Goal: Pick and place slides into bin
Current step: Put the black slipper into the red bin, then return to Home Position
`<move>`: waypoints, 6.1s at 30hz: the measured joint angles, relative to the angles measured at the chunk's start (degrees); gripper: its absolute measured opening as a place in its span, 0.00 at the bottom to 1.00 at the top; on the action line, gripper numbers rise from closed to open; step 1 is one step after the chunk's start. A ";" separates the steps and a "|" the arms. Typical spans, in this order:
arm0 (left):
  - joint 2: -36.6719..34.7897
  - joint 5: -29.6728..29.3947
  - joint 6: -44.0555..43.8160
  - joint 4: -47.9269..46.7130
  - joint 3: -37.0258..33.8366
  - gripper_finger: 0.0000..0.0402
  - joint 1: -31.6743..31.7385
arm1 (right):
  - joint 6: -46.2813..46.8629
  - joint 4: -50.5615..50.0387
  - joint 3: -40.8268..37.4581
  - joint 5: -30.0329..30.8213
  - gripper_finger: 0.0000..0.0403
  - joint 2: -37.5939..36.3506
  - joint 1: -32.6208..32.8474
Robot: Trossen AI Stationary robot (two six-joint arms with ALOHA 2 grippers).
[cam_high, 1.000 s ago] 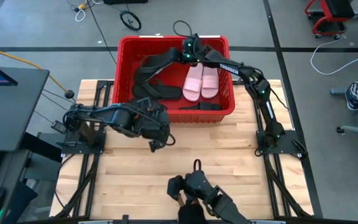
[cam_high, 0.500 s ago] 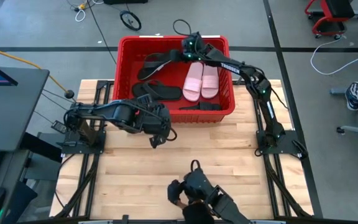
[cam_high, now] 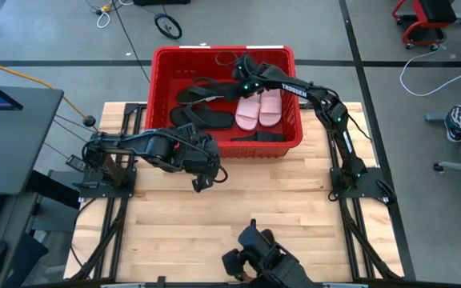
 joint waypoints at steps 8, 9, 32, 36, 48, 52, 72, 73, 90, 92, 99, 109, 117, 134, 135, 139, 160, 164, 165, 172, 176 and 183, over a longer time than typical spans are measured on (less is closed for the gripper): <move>0.02 0.72 -1.25 0.00 0.00 0.17 -0.17 | -1.57 -3.47 0.00 3.02 0.55 -2.86 -0.66; 0.02 0.72 -1.25 0.01 0.00 0.16 -0.17 | -1.63 -3.57 0.00 2.92 0.55 -3.52 -0.63; -20.65 -9.89 -7.02 -0.12 8.28 0.10 0.55 | -26.95 -31.38 0.00 -3.50 0.50 -54.11 17.56; -27.82 -9.69 -7.20 0.01 8.22 0.08 0.48 | -27.77 -31.32 -4.36 -0.97 0.50 -62.11 23.42; -52.76 -12.88 -18.58 10.96 -29.42 0.05 0.42 | -13.80 14.20 -59.99 -4.16 0.51 -100.60 31.22; -60.51 -12.87 -13.50 33.08 -51.18 0.07 0.42 | -8.42 27.51 -76.17 -4.43 0.51 -111.55 31.88; -93.20 -15.85 -12.05 47.26 -83.54 0.05 0.42 | -4.65 32.92 -94.37 -2.68 0.51 -127.68 31.89; -94.27 -15.41 -11.97 49.16 -85.28 0.06 0.42 | -4.25 33.02 -94.70 -2.14 0.51 -127.71 31.89; -99.58 6.01 1.85 87.97 -110.64 0.07 0.42 | -4.49 32.67 -95.46 2.15 0.51 -127.66 31.89; -99.58 8.91 1.67 90.05 -112.70 0.08 0.39 | -4.50 32.32 -95.47 2.18 0.51 -127.66 31.89; -99.58 12.56 0.31 95.02 -118.45 0.08 0.35 | -4.46 30.94 -95.45 2.18 0.51 -127.64 31.89; -99.58 14.12 1.86 99.38 -122.19 0.10 0.37 | -4.14 30.72 -95.45 2.15 0.51 -127.64 31.89; -99.54 13.77 1.81 101.83 -123.67 0.08 0.39 | -6.97 27.87 -95.45 2.15 0.51 -127.39 31.89; -99.56 13.72 1.81 102.05 -123.69 0.07 0.40 | -10.62 30.85 -95.78 -0.42 0.51 -122.92 31.89; -99.56 13.72 1.82 102.07 -123.69 0.07 0.39 | -10.90 32.94 -96.28 -0.68 0.51 -123.00 31.89; -99.56 13.72 1.82 102.07 -123.69 0.06 0.39 | -11.80 42.27 -99.27 -1.51 0.51 -123.07 31.89; -99.54 13.70 1.88 102.11 -123.73 0.07 0.42 | -2.46 47.25 -113.19 0.42 0.51 -122.86 31.89; -99.54 13.70 1.88 102.12 -123.73 0.08 0.42 | -5.89 44.37 -113.25 1.02 0.51 -122.95 31.89; -99.54 13.70 1.86 102.13 -123.73 0.08 0.42 | -5.94 42.26 -113.26 1.04 0.51 -122.87 31.89; -99.54 13.69 1.89 102.14 -123.73 0.10 0.41 | -5.97 40.94 -112.53 1.41 0.51 -122.00 31.90; -99.54 13.68 1.92 102.12 -123.73 0.09 0.42 | -5.98 40.85 -112.48 1.38 0.51 -122.00 31.91; -99.54 13.69 1.88 102.13 -123.73 0.06 0.42 | -6.00 40.88 -112.48 1.32 0.51 -122.00 31.91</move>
